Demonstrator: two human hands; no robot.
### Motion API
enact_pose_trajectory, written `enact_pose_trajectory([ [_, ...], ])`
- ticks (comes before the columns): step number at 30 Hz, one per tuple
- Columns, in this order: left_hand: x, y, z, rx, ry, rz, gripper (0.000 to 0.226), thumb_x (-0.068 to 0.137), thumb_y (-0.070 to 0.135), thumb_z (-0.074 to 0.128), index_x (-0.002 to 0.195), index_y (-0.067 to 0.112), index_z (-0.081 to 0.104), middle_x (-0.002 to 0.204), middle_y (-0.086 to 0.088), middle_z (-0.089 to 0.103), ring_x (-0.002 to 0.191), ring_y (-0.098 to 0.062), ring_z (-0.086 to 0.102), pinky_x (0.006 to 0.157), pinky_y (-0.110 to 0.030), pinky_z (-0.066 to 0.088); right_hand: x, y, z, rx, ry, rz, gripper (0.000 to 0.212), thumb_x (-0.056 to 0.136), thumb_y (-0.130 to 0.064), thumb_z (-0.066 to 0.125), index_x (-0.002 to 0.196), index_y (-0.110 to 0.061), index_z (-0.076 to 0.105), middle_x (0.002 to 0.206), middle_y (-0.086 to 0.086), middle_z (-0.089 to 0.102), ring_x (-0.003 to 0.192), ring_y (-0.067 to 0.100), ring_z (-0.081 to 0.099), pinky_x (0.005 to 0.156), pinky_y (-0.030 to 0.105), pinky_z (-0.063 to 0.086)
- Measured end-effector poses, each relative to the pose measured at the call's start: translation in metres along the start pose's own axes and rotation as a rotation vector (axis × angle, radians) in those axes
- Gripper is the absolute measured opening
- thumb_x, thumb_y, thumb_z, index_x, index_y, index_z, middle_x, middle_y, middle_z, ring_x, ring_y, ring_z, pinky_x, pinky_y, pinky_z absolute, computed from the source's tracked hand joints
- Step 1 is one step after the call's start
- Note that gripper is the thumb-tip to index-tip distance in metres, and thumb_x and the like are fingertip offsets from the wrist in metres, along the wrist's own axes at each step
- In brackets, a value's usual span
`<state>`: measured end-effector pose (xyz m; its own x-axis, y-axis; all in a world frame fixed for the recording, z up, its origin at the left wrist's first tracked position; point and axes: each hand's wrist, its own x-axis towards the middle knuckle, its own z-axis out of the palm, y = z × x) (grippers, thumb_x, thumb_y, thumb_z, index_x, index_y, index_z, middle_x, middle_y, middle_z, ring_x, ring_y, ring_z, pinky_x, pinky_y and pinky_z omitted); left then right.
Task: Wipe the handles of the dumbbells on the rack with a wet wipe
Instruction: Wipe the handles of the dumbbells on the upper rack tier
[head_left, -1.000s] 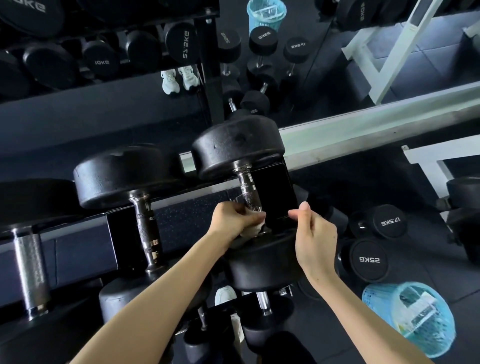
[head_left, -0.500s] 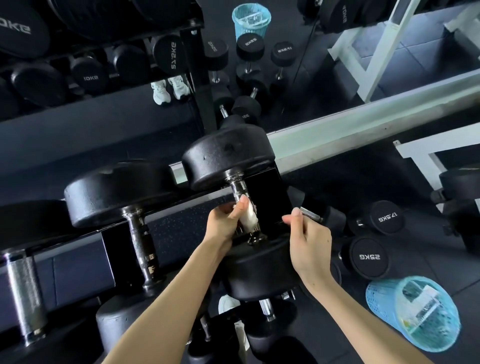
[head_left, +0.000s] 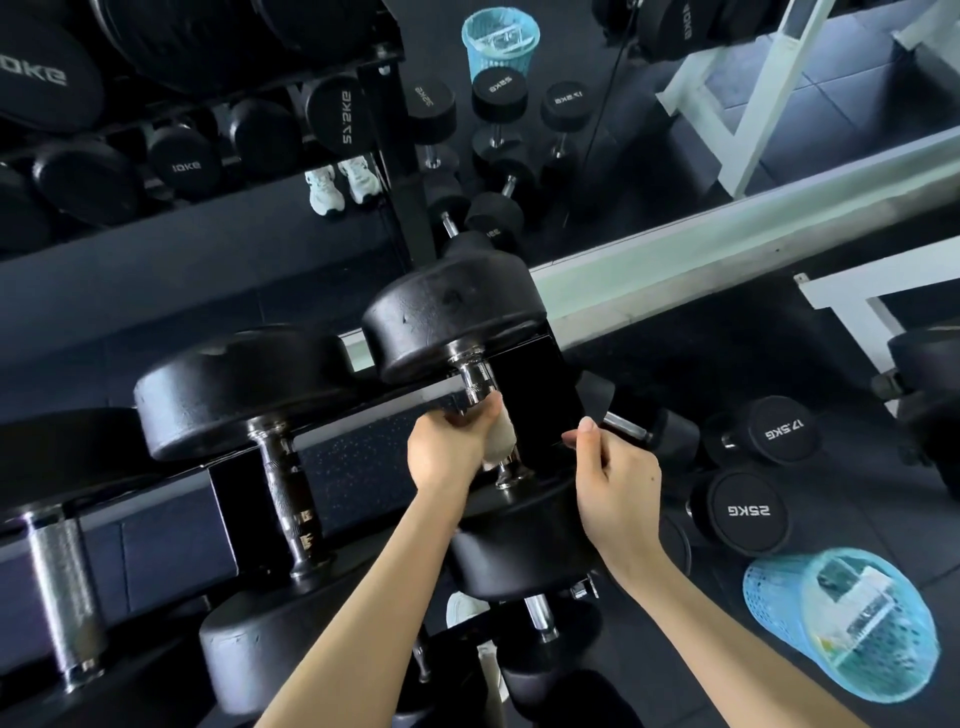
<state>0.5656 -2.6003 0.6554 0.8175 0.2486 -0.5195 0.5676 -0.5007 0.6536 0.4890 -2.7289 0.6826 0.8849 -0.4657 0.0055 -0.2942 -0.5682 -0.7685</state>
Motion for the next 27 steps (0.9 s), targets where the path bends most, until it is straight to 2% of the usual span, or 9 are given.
enact_pose_trajectory([
  [4,-0.005,-0.011,-0.003,-0.294,-0.112,-0.011,0.037,0.068,0.048,0.074,0.069,0.011,0.072,0.07,-0.005,0.072,0.077,-0.018,0.068,0.079,-0.033,0.056,0.001,0.0,0.0,0.01,0.005,-0.002,0.032,0.098,-0.015,0.046,0.083,-0.006,0.073,0.038,-0.016,0.027,0.045,0.004,0.05,0.045,0.011,0.031],
  [7,-0.008,-0.016,-0.006,-0.416,-0.117,-0.045,0.007,0.08,0.016,0.074,0.079,0.01,0.072,0.07,-0.004,0.068,0.072,-0.018,0.064,0.061,-0.018,0.053,0.001,0.002,0.001,0.0,0.001,0.006,0.032,0.097,-0.015,0.047,0.081,-0.007,0.073,0.034,-0.011,0.028,0.04,0.007,0.045,0.043,0.012,0.029],
  [10,-0.007,-0.014,0.001,-0.442,-0.132,-0.097,0.015,0.083,0.02,0.072,0.089,0.006,0.073,0.073,-0.007,0.069,0.075,-0.023,0.067,0.073,-0.03,0.059,0.001,0.005,0.002,0.013,-0.017,0.025,0.032,0.097,-0.017,0.046,0.079,-0.009,0.072,0.037,-0.011,0.042,0.035,0.011,0.039,0.041,0.014,0.026],
  [14,-0.003,-0.017,0.01,-0.376,-0.226,-0.143,0.033,0.089,0.034,0.063,0.059,0.019,0.068,0.068,-0.009,0.067,0.08,-0.031,0.068,0.084,-0.047,0.055,0.001,0.005,0.002,0.004,-0.015,0.012,0.032,0.097,-0.016,0.047,0.079,-0.009,0.072,0.032,-0.008,0.029,0.034,0.012,0.036,0.04,0.015,0.025],
  [16,-0.002,-0.015,0.011,-0.347,-0.177,-0.083,0.036,0.089,0.036,0.062,0.06,0.016,0.068,0.064,-0.007,0.066,0.074,-0.028,0.068,0.077,-0.033,0.058,0.0,0.006,0.002,-0.008,-0.015,-0.004,0.031,0.097,-0.015,0.047,0.078,-0.009,0.072,0.035,-0.011,0.028,0.034,0.012,0.035,0.041,0.016,0.024],
  [18,-0.001,-0.008,0.009,-0.278,-0.094,0.001,0.034,0.09,0.035,0.06,0.068,0.012,0.071,0.062,-0.004,0.067,0.063,-0.014,0.063,0.061,-0.011,0.048,0.0,0.007,0.002,-0.008,-0.02,-0.008,0.031,0.097,-0.015,0.047,0.078,-0.009,0.071,0.036,-0.011,0.028,0.034,0.012,0.033,0.04,0.016,0.022],
  [20,0.001,-0.002,0.01,-0.249,-0.02,0.068,0.032,0.091,0.032,0.059,0.07,0.01,0.07,0.061,-0.002,0.066,0.059,-0.006,0.059,0.051,-0.002,0.039,0.001,0.008,0.002,-0.006,-0.024,-0.01,0.031,0.097,-0.014,0.048,0.078,-0.009,0.071,0.036,-0.011,0.028,0.034,0.011,0.034,0.04,0.016,0.022],
  [24,0.01,0.008,0.012,-0.236,0.086,0.131,0.039,0.092,0.032,0.057,0.066,0.005,0.063,0.063,-0.005,0.064,0.06,-0.011,0.058,0.051,-0.005,0.037,0.001,0.008,0.002,0.004,-0.03,-0.021,0.031,0.097,-0.013,0.048,0.076,-0.009,0.07,0.035,-0.01,0.027,0.033,0.011,0.032,0.04,0.016,0.02],
  [27,0.017,0.011,0.013,-0.404,0.043,0.087,0.039,0.093,0.032,0.055,0.061,0.011,0.064,0.06,-0.004,0.061,0.06,-0.013,0.054,0.058,-0.017,0.04,0.001,0.008,0.003,0.023,-0.038,-0.01,0.032,0.097,-0.014,0.047,0.074,-0.009,0.07,0.034,-0.007,0.03,0.032,0.011,0.03,0.039,0.017,0.02],
])
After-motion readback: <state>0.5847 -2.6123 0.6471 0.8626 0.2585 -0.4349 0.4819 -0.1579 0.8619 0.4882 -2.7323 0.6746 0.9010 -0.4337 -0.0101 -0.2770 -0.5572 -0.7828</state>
